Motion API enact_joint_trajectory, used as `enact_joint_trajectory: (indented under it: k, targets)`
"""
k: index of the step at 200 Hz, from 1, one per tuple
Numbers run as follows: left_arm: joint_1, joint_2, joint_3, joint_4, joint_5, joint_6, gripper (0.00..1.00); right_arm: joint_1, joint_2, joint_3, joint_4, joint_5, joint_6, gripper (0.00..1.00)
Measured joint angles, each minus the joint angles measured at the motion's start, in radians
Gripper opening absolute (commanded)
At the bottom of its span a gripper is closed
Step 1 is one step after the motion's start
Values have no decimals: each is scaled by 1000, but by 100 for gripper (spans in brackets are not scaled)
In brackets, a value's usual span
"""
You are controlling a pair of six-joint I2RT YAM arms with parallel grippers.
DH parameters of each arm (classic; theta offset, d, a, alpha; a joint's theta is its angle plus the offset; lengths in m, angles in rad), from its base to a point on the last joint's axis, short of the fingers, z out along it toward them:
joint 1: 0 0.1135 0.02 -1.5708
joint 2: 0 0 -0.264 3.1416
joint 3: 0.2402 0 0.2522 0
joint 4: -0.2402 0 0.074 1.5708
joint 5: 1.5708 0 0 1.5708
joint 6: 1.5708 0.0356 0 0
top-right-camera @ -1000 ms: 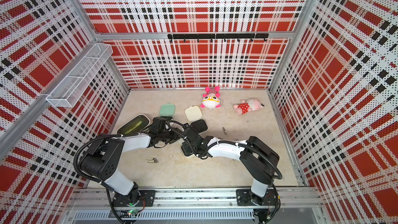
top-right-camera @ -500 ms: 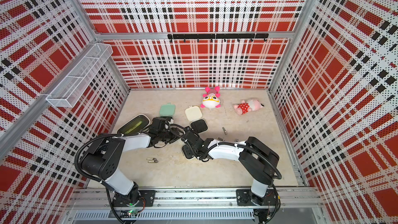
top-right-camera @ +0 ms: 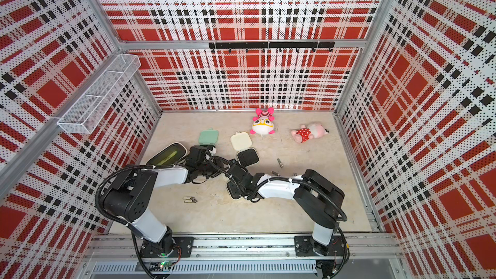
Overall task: Organize nail clipper sets
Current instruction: Place the nail clipper in the storage box.
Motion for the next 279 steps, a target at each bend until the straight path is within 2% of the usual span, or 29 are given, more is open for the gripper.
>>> enact_joint_trajectory:
  k: [157, 279]
  targets:
    - [2, 9, 0, 10, 9, 0, 53, 29, 21, -14, 3, 37, 19, 4]
    - [3, 12, 0, 13, 11, 0, 53, 63, 43, -17, -8, 106, 132, 6]
